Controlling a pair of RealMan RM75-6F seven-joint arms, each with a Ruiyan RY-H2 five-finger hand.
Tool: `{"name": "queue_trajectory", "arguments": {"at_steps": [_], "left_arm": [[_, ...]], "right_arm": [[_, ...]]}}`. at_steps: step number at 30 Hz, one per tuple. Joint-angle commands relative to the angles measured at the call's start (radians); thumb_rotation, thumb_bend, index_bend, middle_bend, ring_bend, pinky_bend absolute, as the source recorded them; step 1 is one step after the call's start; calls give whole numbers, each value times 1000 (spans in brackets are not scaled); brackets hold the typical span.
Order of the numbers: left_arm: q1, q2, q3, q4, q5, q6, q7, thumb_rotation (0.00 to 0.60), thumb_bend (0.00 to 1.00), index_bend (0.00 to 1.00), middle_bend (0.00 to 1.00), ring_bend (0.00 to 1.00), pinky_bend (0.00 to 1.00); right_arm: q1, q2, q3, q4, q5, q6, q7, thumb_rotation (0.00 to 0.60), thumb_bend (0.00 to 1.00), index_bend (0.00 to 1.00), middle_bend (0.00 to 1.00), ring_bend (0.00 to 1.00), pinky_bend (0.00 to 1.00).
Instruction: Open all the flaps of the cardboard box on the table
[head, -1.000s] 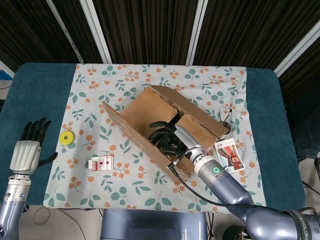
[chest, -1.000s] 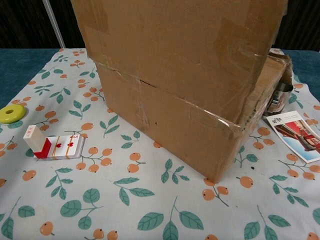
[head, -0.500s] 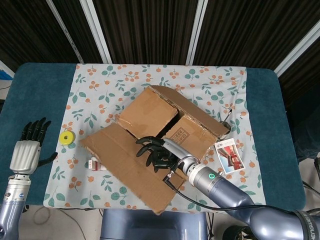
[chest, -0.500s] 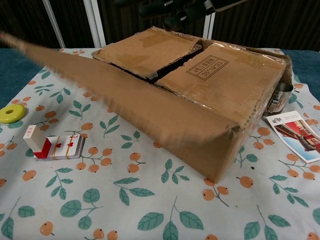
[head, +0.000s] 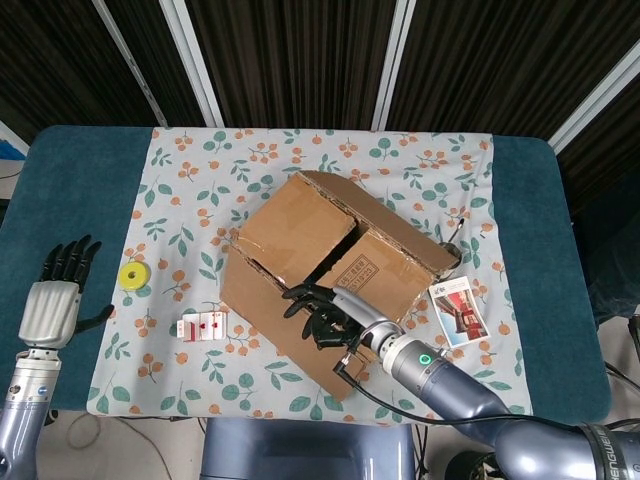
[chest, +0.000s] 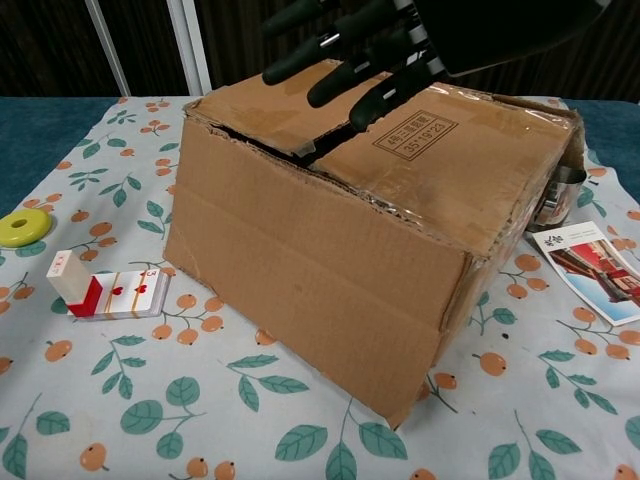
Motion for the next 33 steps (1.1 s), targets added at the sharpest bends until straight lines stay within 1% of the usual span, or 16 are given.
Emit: {"name": "queue_trajectory", "arguments": {"at_steps": [1,2,3,5,7,8,10,11,13,16,19,20,22,25,29,33], "left_arm": [[0,1,1,-2,1,-1,4,600,162,0,0,0,0],[0,2,0,-2,1,-1,5,600,162,0,0,0,0],[0,2,0,-2,1,-1,7,600,162,0,0,0,0],[0,2,-1,-3,0,-1,9,600,162,0,0,0,0],[1,2,-1,-3,-1,-1,11,600,162,0,0,0,0],[1,2,-2,-4,-2,-2,13,600,162,0,0,0,0],[1,2,-1,-5,-1,-2,17,600,162,0,0,0,0],[1,2,-1,-5,0,-2,20,600,161,0,0,0,0],[1,2,-1,-4,0,-2,25,600,162,0,0,0,0],[0,0,-3,-5,-3,-4,32,600,162,0,0,0,0],[-1,0,-3,-5,-3,-6,41,600,162,0,0,0,0],[-3,0,-2,-6,-2,-8,47,600,162,0,0,0,0],[-4,1,-2,-7,1,-9,54,600,162,0,0,0,0],[-11,5,-2,-10,6,-14,71,600,162,0,0,0,0],[-22,17,-2,-26,12,-29,96,600,163,0,0,0,0],[-39,30,-6,-48,23,-43,121,600,167,0,0,0,0]], "right_arm": [[-23,-32,-82,0,-145,119,-82,600,729,214,252,383,388],[-31,-38,-104,0,-180,150,-105,600,691,213,239,367,368],[-50,-44,-137,0,-239,201,-142,600,637,209,223,347,346],[-80,-57,-181,0,-319,275,-185,600,546,195,210,329,332],[-119,-66,-236,0,-409,373,-244,600,495,177,195,304,319],[-152,-77,-276,0,-476,449,-286,600,471,162,180,276,311],[-196,-90,-329,8,-563,544,-342,600,443,132,150,217,298],[-232,-100,-370,34,-629,609,-380,600,432,118,127,180,290],[-279,-117,-421,71,-714,680,-413,600,423,104,94,136,278],[-362,-133,-498,160,-831,790,-450,600,420,85,71,112,260],[-426,-146,-546,245,-915,865,-457,600,421,70,63,105,258],[-457,-153,-567,295,-951,901,-455,600,420,70,62,105,257],[-495,-166,-588,357,-993,937,-440,600,420,71,62,105,254],[-555,-186,-608,456,-1020,978,-391,600,420,71,63,105,252],[-609,-208,-609,558,-1018,990,-322,600,420,70,62,105,252],[-638,-230,-602,638,-1029,991,-277,600,420,71,62,105,252]]}}
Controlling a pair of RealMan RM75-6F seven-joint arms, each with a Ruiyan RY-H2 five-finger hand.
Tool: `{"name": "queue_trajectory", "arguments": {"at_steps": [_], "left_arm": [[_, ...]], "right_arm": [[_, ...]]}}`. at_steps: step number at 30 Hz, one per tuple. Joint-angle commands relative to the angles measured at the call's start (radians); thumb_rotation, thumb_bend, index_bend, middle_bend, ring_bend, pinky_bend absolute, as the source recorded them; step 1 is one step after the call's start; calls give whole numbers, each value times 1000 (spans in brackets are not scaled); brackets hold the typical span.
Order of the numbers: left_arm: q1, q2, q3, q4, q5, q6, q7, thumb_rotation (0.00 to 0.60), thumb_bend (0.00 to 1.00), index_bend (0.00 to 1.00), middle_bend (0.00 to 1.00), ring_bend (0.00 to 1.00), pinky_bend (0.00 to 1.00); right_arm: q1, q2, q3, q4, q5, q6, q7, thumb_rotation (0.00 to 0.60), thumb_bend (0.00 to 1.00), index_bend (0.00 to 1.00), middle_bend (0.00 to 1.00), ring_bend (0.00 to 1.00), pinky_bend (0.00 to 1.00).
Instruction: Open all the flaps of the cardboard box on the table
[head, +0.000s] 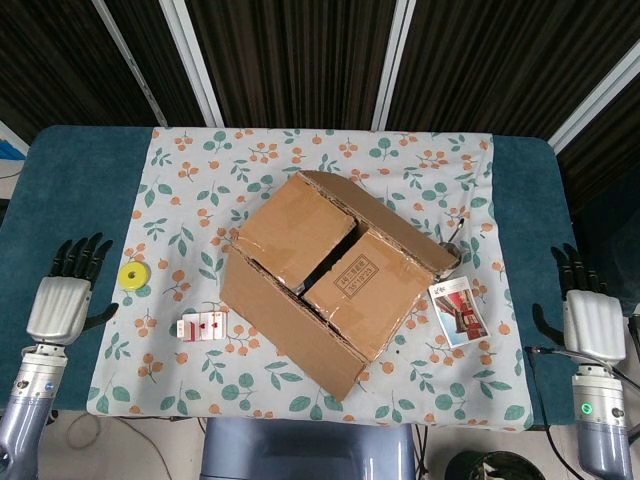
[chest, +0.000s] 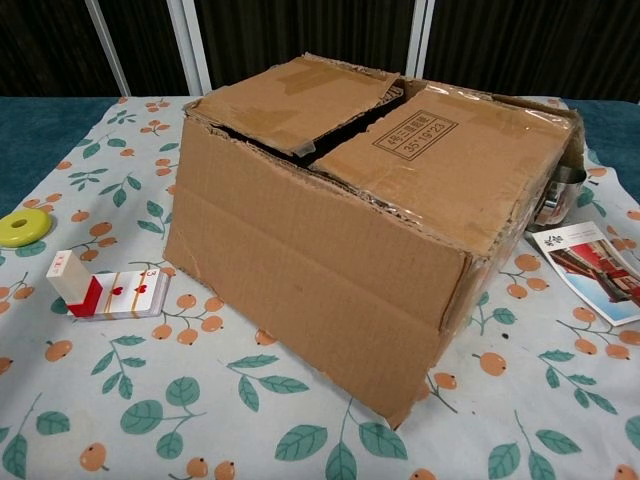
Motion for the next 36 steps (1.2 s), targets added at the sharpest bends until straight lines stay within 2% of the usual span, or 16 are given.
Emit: {"name": "queue_trajectory", "arguments": {"at_steps": [1,7,11,18,27,31,36], "left_arm": [[-19,16,-5,-28,8,-19,18,600,172,0,0,0,0],[-87,83,-17,-111,20,-118,72,600,237,0,0,0,0],[-166,144,-47,-185,18,-221,111,600,333,0,0,0,16],[-372,233,-126,-292,-9,-483,165,600,503,0,6,0,54],[-644,203,-192,-228,50,-747,181,600,619,37,85,18,129],[-758,171,-198,-174,96,-851,139,600,662,69,124,55,162],[-861,129,-184,-122,162,-928,107,600,693,122,178,102,197]], "right_arm": [[-45,-34,2,87,-20,10,61,600,421,70,62,105,252],[-68,-61,32,148,-41,3,129,600,421,70,63,105,252],[-80,-74,46,168,-54,-11,161,600,422,71,62,105,252],[-92,-80,68,169,-59,-48,191,600,422,70,62,105,252],[-111,-77,102,174,-46,-77,222,600,422,70,63,105,253],[-117,-77,113,175,-45,-89,227,600,423,70,62,105,252],[-123,-79,122,175,-45,-101,226,600,422,70,63,105,252]]}}
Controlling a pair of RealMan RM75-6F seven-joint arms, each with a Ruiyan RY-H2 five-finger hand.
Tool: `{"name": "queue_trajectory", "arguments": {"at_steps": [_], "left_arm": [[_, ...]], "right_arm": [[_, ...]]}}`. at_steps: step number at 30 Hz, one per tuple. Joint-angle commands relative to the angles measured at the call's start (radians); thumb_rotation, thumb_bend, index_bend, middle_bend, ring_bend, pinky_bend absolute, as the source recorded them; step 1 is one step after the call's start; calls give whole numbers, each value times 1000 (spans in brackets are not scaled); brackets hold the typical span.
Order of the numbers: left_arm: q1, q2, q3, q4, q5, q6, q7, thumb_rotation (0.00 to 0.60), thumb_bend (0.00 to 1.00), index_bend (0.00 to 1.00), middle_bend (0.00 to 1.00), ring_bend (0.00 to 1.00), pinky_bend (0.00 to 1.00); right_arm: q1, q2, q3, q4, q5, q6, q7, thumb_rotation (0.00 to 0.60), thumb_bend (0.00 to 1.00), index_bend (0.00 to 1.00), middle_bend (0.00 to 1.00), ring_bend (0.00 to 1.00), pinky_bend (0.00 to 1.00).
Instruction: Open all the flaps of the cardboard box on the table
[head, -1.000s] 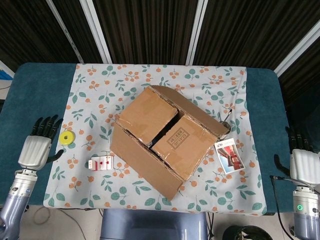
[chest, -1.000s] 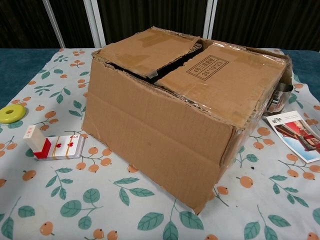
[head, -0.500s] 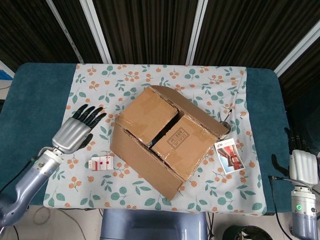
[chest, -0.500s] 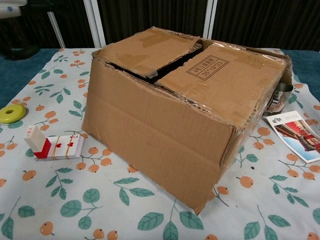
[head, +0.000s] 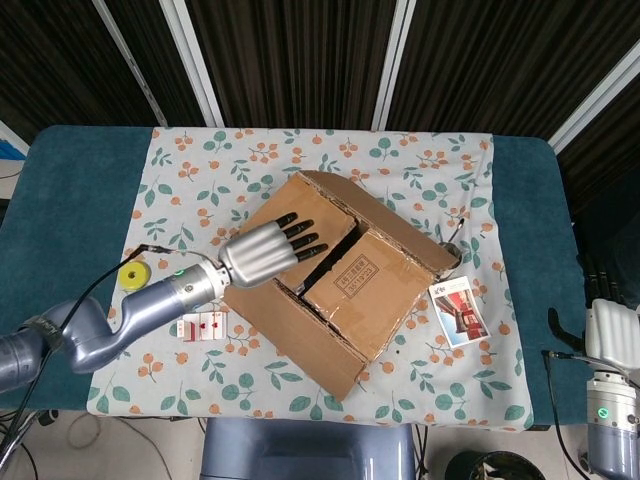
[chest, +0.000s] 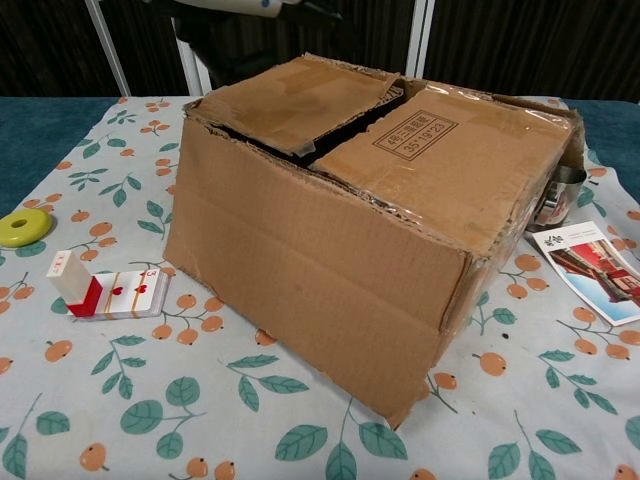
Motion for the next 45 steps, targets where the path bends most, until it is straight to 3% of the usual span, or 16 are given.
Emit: {"name": "queue_trajectory", "arguments": {"at_steps": [1,11,23,32,45], "left_arm": [[-83,-45,11,51,67,-59,-36,600,701,133,191,113,204],[-203,-109,118,111,224,-63,-129,600,736,211,290,193,258],[-263,-122,216,153,312,4,-224,600,772,288,389,243,281],[-289,-98,252,162,330,23,-243,600,833,375,595,356,321],[-316,-65,278,166,332,24,-224,600,837,412,662,391,330]], "right_arm": [[-3,-1,5,0,0,-5,0,600,422,71,63,105,252],[-17,-3,29,-4,3,-25,1,600,423,70,62,105,252],[-31,-4,50,-13,1,-44,2,600,447,70,62,105,252],[-37,-7,60,-15,-11,-49,-5,600,452,70,63,105,252],[-48,-9,75,-14,-21,-53,-4,600,464,70,63,105,253]]}}
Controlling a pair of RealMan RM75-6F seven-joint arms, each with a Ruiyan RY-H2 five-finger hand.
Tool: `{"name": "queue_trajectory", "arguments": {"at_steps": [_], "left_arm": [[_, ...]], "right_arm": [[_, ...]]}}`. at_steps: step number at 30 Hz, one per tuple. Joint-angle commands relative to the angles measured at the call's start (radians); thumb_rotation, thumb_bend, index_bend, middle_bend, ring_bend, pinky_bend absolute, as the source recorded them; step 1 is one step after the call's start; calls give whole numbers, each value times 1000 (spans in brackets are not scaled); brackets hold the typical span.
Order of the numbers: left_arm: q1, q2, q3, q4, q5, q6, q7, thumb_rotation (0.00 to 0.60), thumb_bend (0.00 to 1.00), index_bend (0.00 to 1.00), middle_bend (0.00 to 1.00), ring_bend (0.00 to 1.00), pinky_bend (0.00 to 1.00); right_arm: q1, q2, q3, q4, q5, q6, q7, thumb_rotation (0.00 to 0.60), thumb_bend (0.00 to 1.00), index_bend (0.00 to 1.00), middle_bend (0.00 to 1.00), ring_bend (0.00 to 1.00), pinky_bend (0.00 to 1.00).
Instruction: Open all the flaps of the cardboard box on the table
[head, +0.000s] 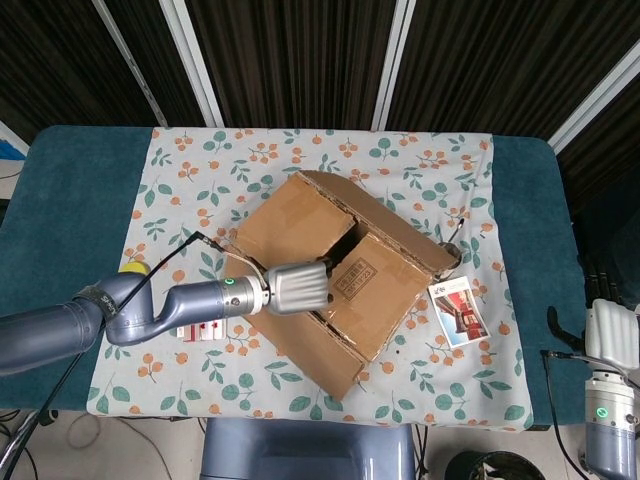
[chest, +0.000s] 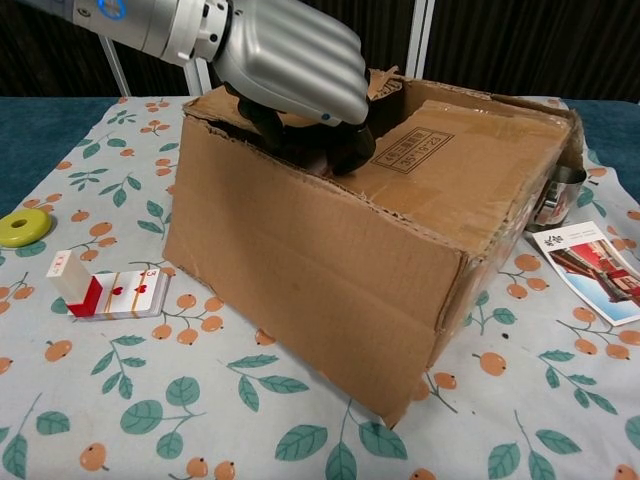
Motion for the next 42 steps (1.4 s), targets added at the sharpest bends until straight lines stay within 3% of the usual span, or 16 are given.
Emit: {"name": "queue_trajectory", "arguments": {"at_steps": [1,19,42], "left_arm": [[-6,12,1,3,3,6,9,600,837,412,662,391,330],[-17,120,12,13,22,60,44,600,838,418,663,391,332],[70,341,8,12,-37,119,92,600,837,418,662,391,349]], "right_arm": [[-1,0,2,1,-1,-2,0,600,464,70,63,105,253],[-12,-1,18,-1,-7,-10,2,600,465,70,62,105,253],[-20,-5,25,-6,-18,-20,-2,600,465,70,62,105,252]]}}
